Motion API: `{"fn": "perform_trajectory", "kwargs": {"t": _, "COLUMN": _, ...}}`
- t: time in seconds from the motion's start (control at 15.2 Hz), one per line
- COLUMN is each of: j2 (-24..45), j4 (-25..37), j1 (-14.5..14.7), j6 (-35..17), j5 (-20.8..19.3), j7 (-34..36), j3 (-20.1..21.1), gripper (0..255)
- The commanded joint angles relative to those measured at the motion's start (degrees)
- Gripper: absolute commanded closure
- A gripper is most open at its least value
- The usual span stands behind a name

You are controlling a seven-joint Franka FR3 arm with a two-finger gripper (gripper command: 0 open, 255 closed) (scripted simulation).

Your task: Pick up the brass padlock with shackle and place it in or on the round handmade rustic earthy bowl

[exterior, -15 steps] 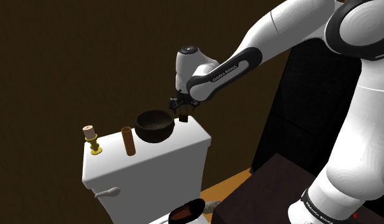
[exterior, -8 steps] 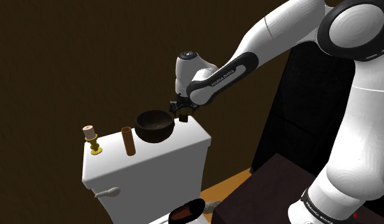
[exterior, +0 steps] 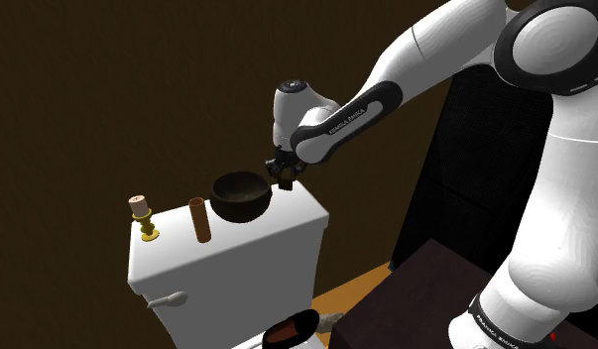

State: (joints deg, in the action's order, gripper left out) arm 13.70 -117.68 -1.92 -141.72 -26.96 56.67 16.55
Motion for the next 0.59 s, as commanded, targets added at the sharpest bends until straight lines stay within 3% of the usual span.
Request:
{"fn": "perform_trajectory", "kwargs": {"t": 0.0, "j2": 0.0, "j4": 0.0, "j1": 0.0, "j6": 0.0, "j5": 0.0, "j7": 0.0, "j3": 0.0, "gripper": 255}}
{"fn": "perform_trajectory", "kwargs": {"t": 0.53, "j2": -1.8, "j4": 0.8, "j1": -0.3, "j6": 2.3, "j5": 1.9, "j7": -1.7, "j3": 0.6, "gripper": 255}}
